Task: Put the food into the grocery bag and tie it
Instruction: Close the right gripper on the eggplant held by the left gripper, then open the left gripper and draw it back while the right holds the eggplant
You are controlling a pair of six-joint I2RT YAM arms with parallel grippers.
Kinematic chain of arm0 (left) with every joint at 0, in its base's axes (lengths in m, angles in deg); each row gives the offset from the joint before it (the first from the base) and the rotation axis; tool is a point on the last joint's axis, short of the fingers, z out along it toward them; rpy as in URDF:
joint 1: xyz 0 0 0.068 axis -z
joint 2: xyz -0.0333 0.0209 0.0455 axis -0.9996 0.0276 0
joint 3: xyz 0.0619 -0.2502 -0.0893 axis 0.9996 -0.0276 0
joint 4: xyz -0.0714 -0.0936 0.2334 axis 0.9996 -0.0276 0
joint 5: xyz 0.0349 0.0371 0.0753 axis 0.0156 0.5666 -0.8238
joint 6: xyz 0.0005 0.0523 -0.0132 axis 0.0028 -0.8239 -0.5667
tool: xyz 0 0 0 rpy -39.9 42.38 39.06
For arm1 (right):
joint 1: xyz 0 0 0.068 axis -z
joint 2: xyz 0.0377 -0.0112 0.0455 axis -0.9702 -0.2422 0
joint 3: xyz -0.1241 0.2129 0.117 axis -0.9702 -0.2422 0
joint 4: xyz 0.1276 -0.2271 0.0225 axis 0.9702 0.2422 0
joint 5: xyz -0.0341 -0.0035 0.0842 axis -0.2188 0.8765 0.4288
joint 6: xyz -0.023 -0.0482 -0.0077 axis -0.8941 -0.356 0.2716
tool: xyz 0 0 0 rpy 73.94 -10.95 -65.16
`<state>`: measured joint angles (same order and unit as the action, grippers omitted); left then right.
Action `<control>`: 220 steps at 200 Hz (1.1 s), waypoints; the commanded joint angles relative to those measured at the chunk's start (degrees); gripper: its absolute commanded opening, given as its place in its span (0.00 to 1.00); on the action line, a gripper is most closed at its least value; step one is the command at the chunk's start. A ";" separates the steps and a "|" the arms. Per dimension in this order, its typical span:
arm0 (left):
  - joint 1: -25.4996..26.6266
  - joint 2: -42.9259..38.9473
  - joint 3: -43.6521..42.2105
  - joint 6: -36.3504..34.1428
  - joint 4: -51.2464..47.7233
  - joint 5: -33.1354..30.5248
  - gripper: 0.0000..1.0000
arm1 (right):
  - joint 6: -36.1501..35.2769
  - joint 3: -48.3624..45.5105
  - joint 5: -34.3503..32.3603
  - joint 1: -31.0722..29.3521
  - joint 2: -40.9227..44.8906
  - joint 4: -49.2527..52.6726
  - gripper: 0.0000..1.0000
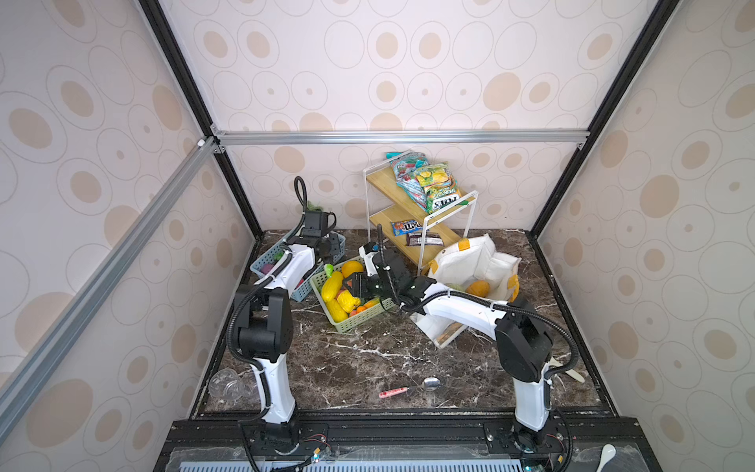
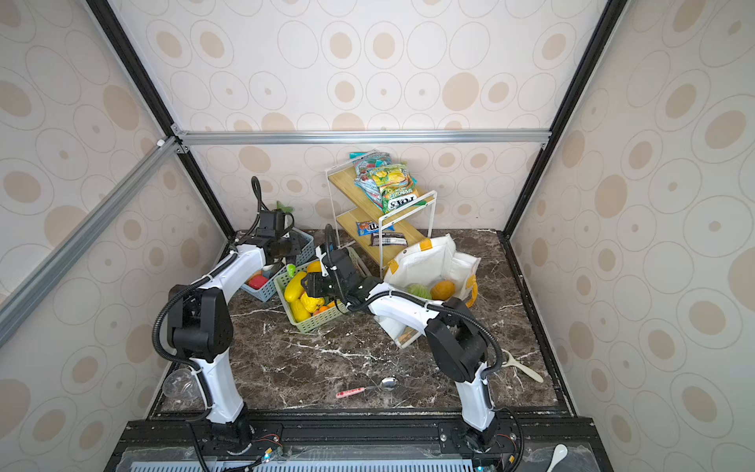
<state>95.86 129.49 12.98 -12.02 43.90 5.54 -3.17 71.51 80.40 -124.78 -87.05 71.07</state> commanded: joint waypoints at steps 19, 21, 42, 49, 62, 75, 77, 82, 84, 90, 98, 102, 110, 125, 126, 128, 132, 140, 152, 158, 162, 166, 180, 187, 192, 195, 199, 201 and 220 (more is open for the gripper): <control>-0.23 -7.30 -4.70 7.70 3.74 15.34 0.44 | -0.17 0.47 -1.35 -0.07 1.12 -1.82 0.55; -0.23 -7.49 -5.00 7.95 3.86 15.74 0.44 | -0.25 0.59 -1.38 -0.07 1.12 -1.82 0.55; 0.20 -10.09 -8.13 9.99 5.55 18.11 0.44 | -0.91 2.07 -2.72 -0.07 0.80 -0.99 0.55; 0.38 -10.92 -9.19 10.52 6.16 18.65 0.44 | -1.02 2.61 -3.10 -0.06 0.57 -0.95 0.55; 0.79 -12.33 -10.77 11.41 7.09 19.42 0.44 | -1.23 3.88 -3.89 -0.07 -0.06 -0.34 0.58; 1.07 -13.39 -12.24 12.19 7.96 20.38 0.44 | -1.32 5.33 -4.36 -0.07 -0.91 0.32 0.59; 1.12 -13.56 -12.49 12.32 8.02 20.52 0.44 | -1.31 5.50 -4.47 -0.07 -1.01 0.41 0.59; 1.24 -14.00 -12.99 12.73 8.46 20.85 0.44 | -1.28 5.86 -4.77 -0.07 -1.19 0.52 0.59; 1.25 -14.17 -13.33 12.92 8.54 21.01 0.44 | -1.26 6.00 -4.85 -0.07 -1.28 0.57 0.59; 1.40 -14.70 -14.06 13.38 9.20 21.34 0.44 | -1.17 6.41 -5.29 -0.07 -1.63 0.78 0.59; 1.49 -15.49 -15.12 14.04 9.92 21.76 0.44 | -0.99 7.06 -5.89 -0.05 -2.00 1.13 0.59; 1.60 -15.76 -15.58 14.26 10.18 21.91 0.44 | -0.93 7.24 -5.98 -0.01 -2.25 1.35 0.59; 1.72 -16.23 -16.13 14.55 10.40 22.16 0.45 | -0.86 7.65 -6.14 -0.01 -2.67 1.57 0.59; 1.76 -16.61 -16.38 14.56 10.20 22.38 0.45 | -0.34 8.03 -6.12 0.04 -3.47 1.38 0.60; 1.77 -16.58 -16.38 14.56 10.17 22.42 0.45 | -0.28 8.04 -6.09 0.03 -3.50 1.35 0.60; 1.78 -16.62 -16.38 14.61 10.09 22.46 0.45 | -0.19 8.11 -6.06 0.06 -3.64 1.33 0.60; 1.81 -16.63 -16.44 14.69 10.04 22.51 0.45 | -0.02 8.19 -5.98 0.09 -3.84 1.25 0.59; 1.86 -16.79 -16.60 14.95 10.21 22.55 0.45 | 0.19 8.63 -5.72 0.03 -4.32 1.23 0.59; 1.96 -17.08 -16.94 15.39 10.66 22.55 0.45 | 0.52 9.26 -5.17 0.06 -4.98 1.42 0.59; 2.07 -17.22 -16.99 15.52 10.82 22.55 0.45 | 0.64 9.65 -5.02 0.03 -5.25 1.49 0.59; 2.11 -17.25 -17.06 15.68 10.94 22.55 0.45 | 0.71 9.77 -4.89 0.03 -5.41 1.49 0.59; 2.22 -17.33 -17.08 15.77 10.94 22.55 0.45 | 0.82 9.86 -4.83 0.02 -5.51 1.49 0.59; 2.52 -17.43 -17.33 16.29 11.32 22.55 0.45 | 1.14 9.94 -4.58 0.04 -5.73 1.06 0.58; 2.66 -17.47 -17.63 16.71 11.60 22.55 0.45 | 1.26 9.72 -4.56 0.08 -5.76 0.73 0.58; 2.75 -17.51 -17.84 17.04 11.83 22.55 0.45 | 1.40 9.56 -4.56 0.06 -5.86 0.48 0.57; 2.83 -17.58 -17.93 17.20 12.01 22.55 0.45 | 1.51 9.43 -4.56 0.09 -5.82 0.32 0.57; 2.92 -17.67 -18.16 17.43 12.20 22.55 0.45 | 1.59 9.29 -4.52 0.06 -5.82 0.10 0.57; 2.88 -17.68 -18.21 17.43 12.31 22.55 0.45 | 1.62 9.28 -4.55 0.03 -5.80 0.00 0.56; 3.01 -17.95 -18.49 17.96 12.49 22.55 0.45 | 2.30 8.68 -4.61 0.11 -5.74 -0.82 0.52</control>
<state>98.40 113.95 -5.36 4.24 54.56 27.35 -2.40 79.71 75.71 -124.78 -92.52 71.66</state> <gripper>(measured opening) 0.449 0.540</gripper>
